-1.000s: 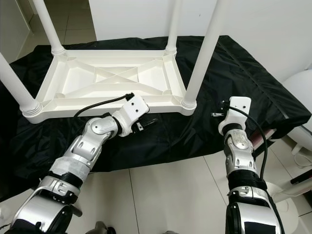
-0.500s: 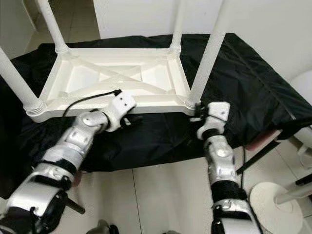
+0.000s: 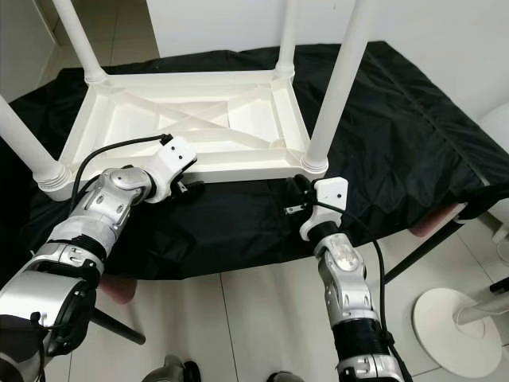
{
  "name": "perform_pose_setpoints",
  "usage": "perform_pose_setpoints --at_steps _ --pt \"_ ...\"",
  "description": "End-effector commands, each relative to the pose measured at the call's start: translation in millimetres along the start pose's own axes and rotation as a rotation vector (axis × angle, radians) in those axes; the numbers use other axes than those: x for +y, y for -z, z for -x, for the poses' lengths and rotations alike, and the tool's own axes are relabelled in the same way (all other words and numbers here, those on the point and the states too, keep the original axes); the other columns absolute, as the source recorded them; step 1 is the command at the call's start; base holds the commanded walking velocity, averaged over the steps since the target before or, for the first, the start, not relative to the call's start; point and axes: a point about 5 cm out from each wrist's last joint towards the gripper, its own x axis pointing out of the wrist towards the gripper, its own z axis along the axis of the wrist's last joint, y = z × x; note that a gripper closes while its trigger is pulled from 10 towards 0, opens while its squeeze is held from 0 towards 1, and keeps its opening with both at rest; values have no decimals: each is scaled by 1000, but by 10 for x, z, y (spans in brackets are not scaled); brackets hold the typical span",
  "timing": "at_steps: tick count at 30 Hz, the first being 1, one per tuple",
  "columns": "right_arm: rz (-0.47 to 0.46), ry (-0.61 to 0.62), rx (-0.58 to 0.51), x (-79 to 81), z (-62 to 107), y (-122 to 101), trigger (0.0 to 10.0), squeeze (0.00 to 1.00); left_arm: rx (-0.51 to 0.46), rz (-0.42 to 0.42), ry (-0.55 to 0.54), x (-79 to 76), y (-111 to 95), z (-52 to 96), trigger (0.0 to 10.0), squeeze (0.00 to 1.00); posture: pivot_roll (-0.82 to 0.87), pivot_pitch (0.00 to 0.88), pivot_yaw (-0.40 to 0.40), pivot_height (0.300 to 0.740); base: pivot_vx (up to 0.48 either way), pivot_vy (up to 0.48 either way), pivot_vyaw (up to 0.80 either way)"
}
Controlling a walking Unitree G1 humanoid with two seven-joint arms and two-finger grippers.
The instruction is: Building children table
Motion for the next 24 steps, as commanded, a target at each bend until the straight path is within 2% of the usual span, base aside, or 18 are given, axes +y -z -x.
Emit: perform_pose_setpoints --at_steps 1,6,10,16,17,18,19,20,21,24 --pt "-7 -3 28 7 50 20 10000 0 40 5 -598 373 92 135 10000 0 -107 193 57 740 0 0 0" --pt "-1 -9 36 11 65 22 10000 0 67 2 -592 403 137 152 10000 0 -111 205 58 740 0 0 0" --pt "14 -17 58 19 106 15 10000 0 131 17 -485 404 253 166 10000 0 -110 221 59 740 0 0 0" --pt "14 -18 76 29 121 11 10000 0 116 30 -400 362 277 156 10000 0 -104 222 63 740 0 0 0" --pt "13 -18 80 33 121 16 10000 0 101 49 -381 357 271 159 4431 0 -102 223 63 740 0 0 0" --pt "13 -18 80 33 121 16 10000 0 101 49 -381 357 271 159 4431 0 -102 223 63 740 0 0 0" --pt "11 -20 84 49 117 28 10000 0 92 53 -365 346 273 166 863 0 -95 219 64 740 0 0 0" --pt "11 -20 84 49 117 28 10000 0 92 53 -365 346 273 166 863 0 -95 219 64 740 0 0 0" --pt "11 -23 87 66 110 37 10000 0 86 54 -356 340 278 171 0 0 -93 216 64 740 0 0 0" --pt "9 -30 90 92 94 44 10000 0 76 47 -334 314 281 171 0 0 -92 213 65 740 0 0 0"
